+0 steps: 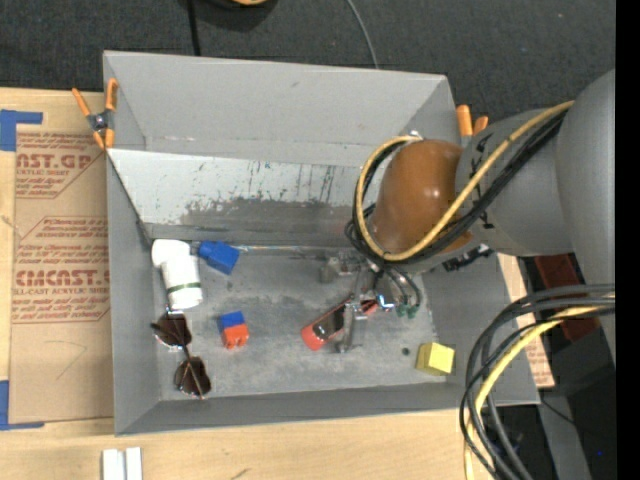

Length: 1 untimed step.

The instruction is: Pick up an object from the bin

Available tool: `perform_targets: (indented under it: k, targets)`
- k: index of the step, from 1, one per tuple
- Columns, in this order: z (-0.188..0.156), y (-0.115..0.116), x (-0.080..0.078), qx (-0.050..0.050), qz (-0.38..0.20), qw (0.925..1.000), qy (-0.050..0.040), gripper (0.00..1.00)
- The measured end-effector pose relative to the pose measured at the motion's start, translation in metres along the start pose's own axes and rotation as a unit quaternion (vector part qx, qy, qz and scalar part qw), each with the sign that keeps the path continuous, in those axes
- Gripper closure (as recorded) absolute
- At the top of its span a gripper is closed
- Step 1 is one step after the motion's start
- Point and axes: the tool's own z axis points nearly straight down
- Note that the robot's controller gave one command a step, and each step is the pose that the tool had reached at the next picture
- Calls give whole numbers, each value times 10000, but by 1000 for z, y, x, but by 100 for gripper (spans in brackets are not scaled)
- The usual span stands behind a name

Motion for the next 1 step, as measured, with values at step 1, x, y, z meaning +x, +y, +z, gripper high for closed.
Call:
perform_targets:
  k: [1]
  targets:
    - [1, -13, 1, 2, -502, 9987, 1, 0]
